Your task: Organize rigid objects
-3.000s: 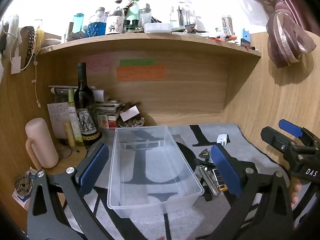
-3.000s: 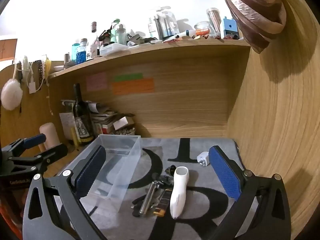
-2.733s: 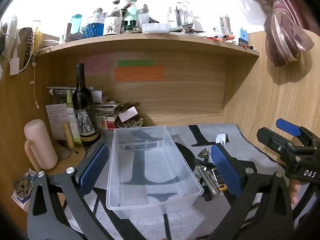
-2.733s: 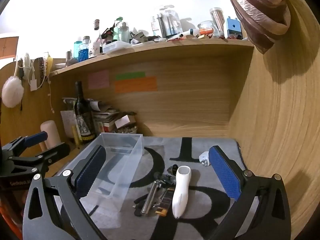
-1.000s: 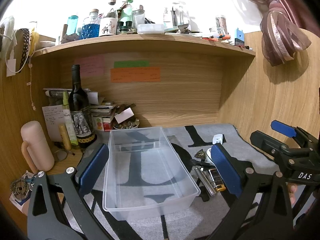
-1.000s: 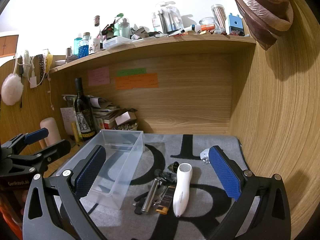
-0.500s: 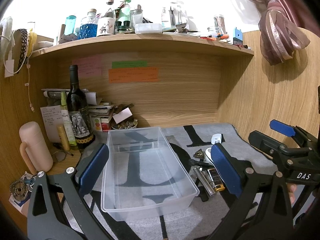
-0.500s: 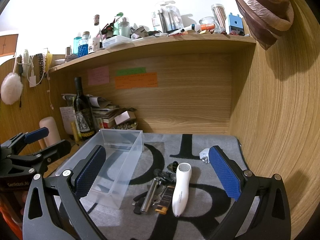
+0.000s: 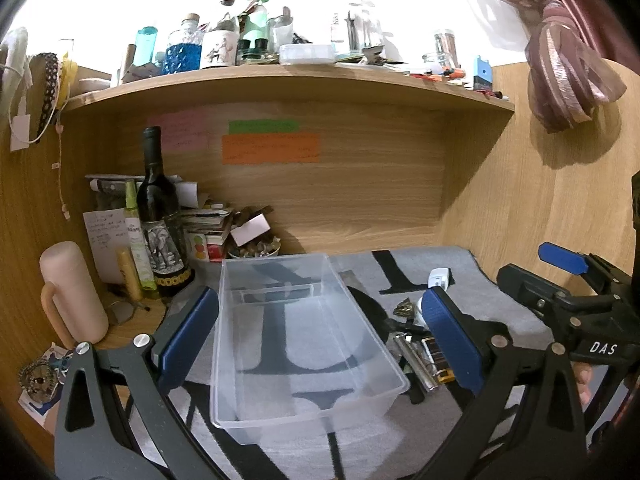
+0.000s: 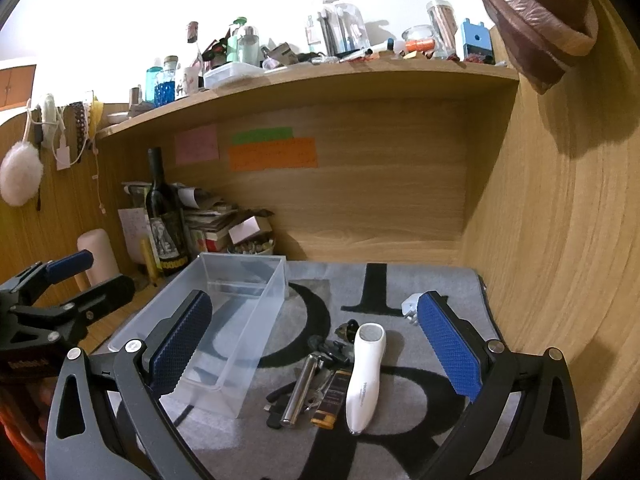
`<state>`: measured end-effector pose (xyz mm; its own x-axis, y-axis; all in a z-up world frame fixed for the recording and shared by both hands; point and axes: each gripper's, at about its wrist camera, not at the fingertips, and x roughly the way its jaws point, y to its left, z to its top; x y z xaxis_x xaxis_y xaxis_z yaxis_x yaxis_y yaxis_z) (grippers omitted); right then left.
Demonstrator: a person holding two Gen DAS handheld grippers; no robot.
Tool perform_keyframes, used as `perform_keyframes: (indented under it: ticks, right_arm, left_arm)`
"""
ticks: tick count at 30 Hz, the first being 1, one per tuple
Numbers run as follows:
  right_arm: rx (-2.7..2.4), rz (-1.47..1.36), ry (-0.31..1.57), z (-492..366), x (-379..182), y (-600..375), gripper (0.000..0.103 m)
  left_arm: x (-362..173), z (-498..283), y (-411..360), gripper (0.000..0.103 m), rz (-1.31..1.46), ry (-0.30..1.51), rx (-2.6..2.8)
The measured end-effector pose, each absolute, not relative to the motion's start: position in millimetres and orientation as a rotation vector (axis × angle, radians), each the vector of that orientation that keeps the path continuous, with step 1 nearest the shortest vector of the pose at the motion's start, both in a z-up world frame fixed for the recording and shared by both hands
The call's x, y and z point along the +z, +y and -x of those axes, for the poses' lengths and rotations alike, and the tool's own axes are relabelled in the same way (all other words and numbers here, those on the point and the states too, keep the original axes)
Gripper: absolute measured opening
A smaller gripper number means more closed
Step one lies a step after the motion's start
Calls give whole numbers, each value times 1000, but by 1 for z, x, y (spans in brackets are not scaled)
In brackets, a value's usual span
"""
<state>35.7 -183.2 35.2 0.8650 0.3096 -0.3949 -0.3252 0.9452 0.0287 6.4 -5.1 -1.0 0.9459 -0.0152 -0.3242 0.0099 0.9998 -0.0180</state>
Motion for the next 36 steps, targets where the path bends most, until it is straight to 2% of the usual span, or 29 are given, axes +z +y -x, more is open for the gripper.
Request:
perform_keyframes:
  ticks: [3,6,8,12,17,19,24,26,31,36]
  right_arm:
    - [336,49,423,-40,33,-181,103]
    - [337,59,443,-46,29,-180,100]
    - [341,70,460,-50,25,-179,94]
    - [333,81,501,-63,19,-177,88]
    - [315,64,564,-81,9,-184,76]
    - [307,58,588,-90,5,-188,74]
    - [271,68,643,-111,-7,-194,64]
    - [261,69,669,-118,-12,-197,58]
    - [215,82,754,-140,-29,-207,49]
    - [162,93,827,-167,-41,-218,47]
  left_arm:
    - [-3,-11,5,103,30,351,-7]
    - [-6,-20,18,88,44,394,-5]
    - [-9,-27,26,86,54,423,0]
    - [-21,-43,48,81,82,489,19]
    - [-41,-70,79,65,115,609,39]
    - [-49,-79,88,60,123,651,51]
    - [-68,-98,102,56,146,747,38]
    - [-74,-104,105,44,149,784,34]
    - [-87,-116,112,36,187,840,10]
    - [-89,-119,107,17,194,844,-49]
